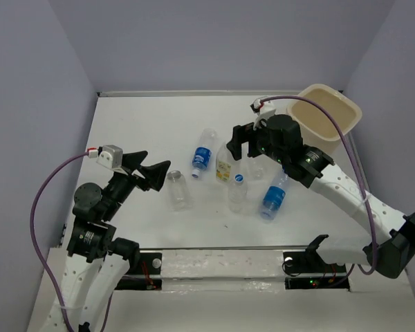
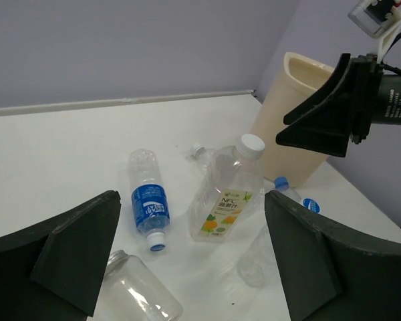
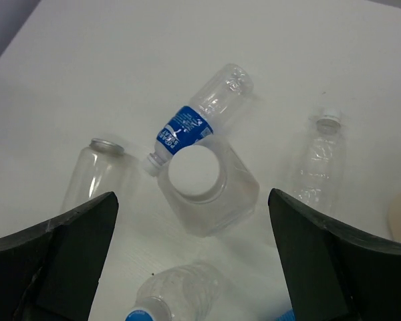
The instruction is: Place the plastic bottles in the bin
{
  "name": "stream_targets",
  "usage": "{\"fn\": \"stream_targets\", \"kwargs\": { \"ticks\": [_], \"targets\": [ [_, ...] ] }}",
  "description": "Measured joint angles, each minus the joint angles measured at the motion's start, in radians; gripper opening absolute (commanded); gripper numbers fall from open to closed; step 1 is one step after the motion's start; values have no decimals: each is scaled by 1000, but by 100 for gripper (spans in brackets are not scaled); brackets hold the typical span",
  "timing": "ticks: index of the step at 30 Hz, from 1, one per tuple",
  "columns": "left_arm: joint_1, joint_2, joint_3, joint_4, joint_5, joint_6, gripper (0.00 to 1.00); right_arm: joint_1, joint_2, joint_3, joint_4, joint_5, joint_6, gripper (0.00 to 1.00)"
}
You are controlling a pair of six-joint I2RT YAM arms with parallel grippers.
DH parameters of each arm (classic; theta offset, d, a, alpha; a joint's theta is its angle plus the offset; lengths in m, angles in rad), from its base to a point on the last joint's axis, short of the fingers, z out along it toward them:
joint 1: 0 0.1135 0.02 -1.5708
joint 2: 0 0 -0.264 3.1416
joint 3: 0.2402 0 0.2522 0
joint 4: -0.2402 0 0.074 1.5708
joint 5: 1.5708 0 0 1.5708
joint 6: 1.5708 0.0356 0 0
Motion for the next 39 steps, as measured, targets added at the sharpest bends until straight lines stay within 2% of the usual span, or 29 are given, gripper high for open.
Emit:
{"fn": "stream_targets", "kwargs": {
  "ticks": [5, 12, 16, 20, 22, 23, 25, 26, 29, 33, 39],
  "targets": [
    [0, 0, 0, 0, 3, 7, 99, 47, 93, 39, -20, 124, -52, 100],
    [0, 0, 0, -3, 0, 13, 99, 60, 161, 72, -29, 192, -79, 98],
    [0, 0, 0, -3, 0, 13, 99, 62, 194, 90, -29, 202, -79, 89],
    [0, 0, 0, -3, -2, 13, 99, 71, 228, 93, -29, 204, -75, 86],
    [0, -1, 0, -3, -4, 13, 99, 82, 246, 97, -30, 202, -73, 79],
    [0, -1, 0, -3, -5, 13, 99, 88, 254, 99, -29, 203, -74, 70],
    [0, -2, 0, -3, -6, 13, 99, 95, 267, 101, -30, 204, -73, 60],
    [0, -3, 0, -3, -8, 13, 99, 100, 271, 102, -29, 205, -71, 37],
    [0, -4, 0, -3, -16, 13, 99, 110, 276, 108, -22, 224, -65, 14],
    [0, -4, 0, -3, -23, 13, 99, 119, 275, 113, -21, 246, -66, 3],
    [0, -4, 0, -3, -28, 13, 99, 120, 225, 116, -6, 292, -69, 0]
  ]
}}
